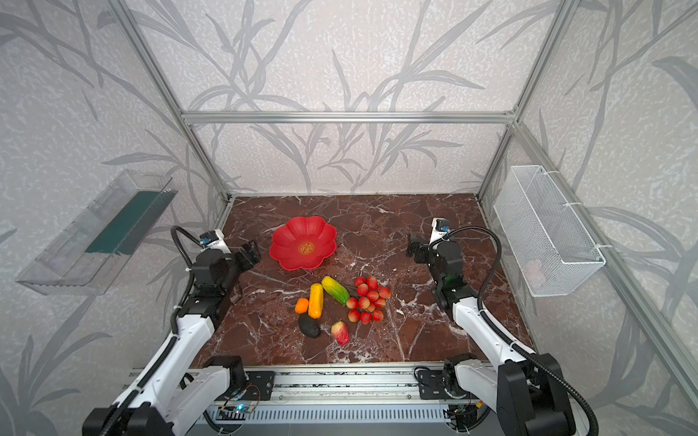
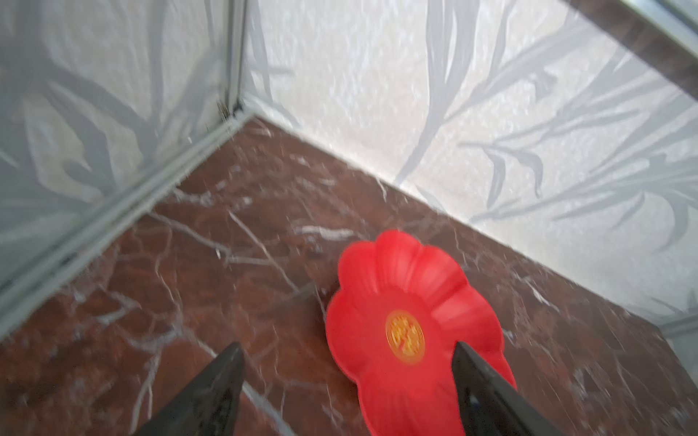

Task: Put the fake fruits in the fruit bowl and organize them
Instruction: 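Raise both arms from rest and move grippers toward the fruits, then lower the left gripper onto the orange and close on it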

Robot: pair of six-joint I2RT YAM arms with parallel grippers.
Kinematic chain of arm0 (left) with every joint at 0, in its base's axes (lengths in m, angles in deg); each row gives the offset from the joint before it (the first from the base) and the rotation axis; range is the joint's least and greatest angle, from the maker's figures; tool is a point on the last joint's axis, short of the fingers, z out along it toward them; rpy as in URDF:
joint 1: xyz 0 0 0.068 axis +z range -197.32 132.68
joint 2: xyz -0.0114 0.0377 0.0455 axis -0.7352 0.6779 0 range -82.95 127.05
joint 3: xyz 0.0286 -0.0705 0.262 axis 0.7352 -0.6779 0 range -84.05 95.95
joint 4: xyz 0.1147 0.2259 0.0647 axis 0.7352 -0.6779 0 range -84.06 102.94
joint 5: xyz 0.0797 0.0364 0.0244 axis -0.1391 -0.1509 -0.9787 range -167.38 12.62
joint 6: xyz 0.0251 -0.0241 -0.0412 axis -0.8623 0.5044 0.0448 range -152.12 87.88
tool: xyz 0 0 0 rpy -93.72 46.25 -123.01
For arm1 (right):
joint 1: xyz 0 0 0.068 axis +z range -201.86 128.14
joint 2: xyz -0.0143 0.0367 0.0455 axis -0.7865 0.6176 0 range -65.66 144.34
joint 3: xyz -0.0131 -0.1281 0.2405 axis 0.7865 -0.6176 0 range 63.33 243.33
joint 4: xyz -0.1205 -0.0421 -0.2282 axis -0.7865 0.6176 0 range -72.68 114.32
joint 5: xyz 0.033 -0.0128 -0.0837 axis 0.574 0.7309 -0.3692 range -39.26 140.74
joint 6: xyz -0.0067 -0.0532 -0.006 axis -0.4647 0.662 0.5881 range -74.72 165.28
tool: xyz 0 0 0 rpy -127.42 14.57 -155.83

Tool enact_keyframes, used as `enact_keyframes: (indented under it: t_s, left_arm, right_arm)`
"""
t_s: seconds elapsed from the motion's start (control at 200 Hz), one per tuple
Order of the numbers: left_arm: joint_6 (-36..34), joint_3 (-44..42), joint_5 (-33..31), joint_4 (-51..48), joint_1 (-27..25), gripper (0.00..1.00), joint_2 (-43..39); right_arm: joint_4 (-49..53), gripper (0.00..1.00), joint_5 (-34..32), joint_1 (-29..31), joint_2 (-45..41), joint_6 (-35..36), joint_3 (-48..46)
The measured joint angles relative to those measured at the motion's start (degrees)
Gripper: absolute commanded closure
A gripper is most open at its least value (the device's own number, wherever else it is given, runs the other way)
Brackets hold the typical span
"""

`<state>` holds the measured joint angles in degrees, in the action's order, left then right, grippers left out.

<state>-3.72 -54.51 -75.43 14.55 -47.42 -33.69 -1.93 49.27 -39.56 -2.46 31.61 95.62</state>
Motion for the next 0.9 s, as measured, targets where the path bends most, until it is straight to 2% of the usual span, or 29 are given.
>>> enact_keyframes:
  t_s: [0.11, 0.22, 0.415, 0.645, 0.9]
  left_arm:
    - [2.3, -1.7, 2.9, -8.6, -3.3, 0.19, -3.8]
    - [4.1, -3.2, 3.7, -15.0, -9.0, 0.2, -7.5]
    - [7.8, -6.9, 2.9, -19.4, -18.2, 0.21, -11.8]
    - [10.7, -8.4, 1.1, -18.8, -24.8, 0.21, -7.2]
    - [13.2, -8.6, 0.0, -15.0, -29.9, 0.21, -0.6]
  right_arm:
    - [8.8, 0.06, 3.9, 1.7, 0.0, -1.2, 3.2]
    - [15.1, 0.08, 6.3, 4.3, 0.0, -2.0, 4.7]
    - [21.4, 0.08, 8.7, 7.9, 0.5, -3.7, 4.5]
    - [23.0, 0.08, 9.3, 10.3, 0.5, -5.1, 3.8]
    - [23.5, 0.08, 9.6, 10.8, 0.5, -6.2, 3.0]
